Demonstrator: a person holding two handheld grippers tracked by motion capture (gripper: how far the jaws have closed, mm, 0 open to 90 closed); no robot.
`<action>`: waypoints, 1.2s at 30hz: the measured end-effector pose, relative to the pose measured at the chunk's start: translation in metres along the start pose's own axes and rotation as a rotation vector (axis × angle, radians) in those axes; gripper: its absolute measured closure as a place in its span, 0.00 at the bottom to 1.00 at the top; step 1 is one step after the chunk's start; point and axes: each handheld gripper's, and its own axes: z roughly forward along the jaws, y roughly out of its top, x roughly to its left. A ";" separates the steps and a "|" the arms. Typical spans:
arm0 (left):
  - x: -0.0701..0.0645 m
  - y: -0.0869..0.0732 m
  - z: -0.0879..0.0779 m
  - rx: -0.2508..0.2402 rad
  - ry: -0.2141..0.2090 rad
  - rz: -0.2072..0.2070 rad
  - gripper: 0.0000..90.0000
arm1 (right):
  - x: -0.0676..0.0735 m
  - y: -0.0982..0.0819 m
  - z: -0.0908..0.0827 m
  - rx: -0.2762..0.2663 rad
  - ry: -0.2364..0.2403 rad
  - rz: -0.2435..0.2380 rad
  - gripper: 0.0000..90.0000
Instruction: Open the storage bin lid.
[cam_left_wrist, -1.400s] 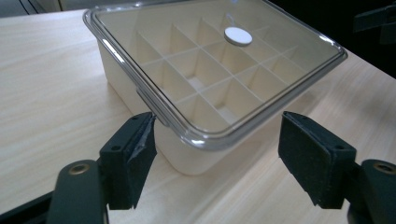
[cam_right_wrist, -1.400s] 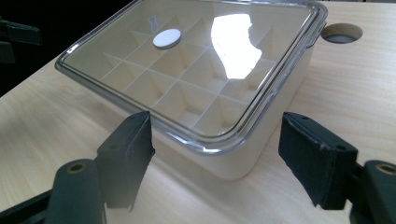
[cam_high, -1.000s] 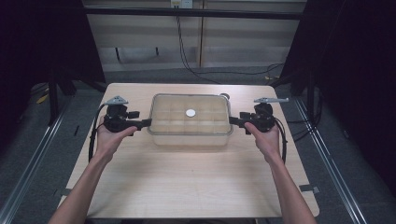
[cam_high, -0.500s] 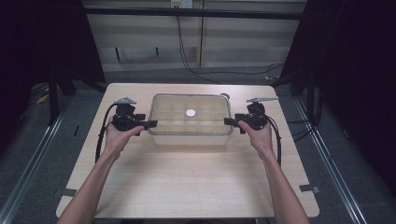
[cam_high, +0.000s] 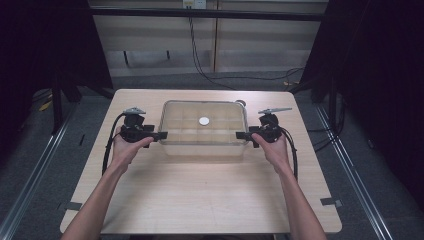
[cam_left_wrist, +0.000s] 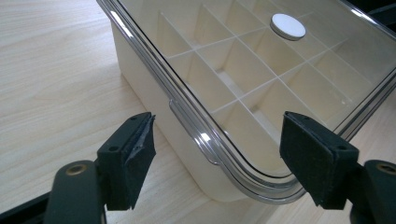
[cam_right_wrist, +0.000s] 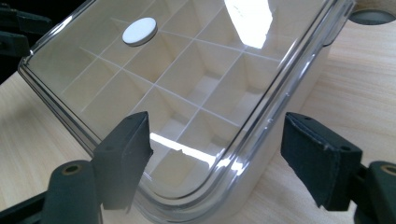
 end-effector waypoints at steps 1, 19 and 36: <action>0.000 0.000 0.000 -0.006 0.001 -0.003 0.31 | 0.001 0.000 0.001 0.001 0.004 0.001 0.26; -0.003 -0.001 0.009 0.016 -0.042 -0.006 0.30 | 0.000 0.003 0.014 0.022 0.000 0.030 0.22; 0.002 0.003 0.016 0.007 -0.069 -0.047 0.33 | 0.001 0.007 0.017 0.028 -0.020 0.029 0.22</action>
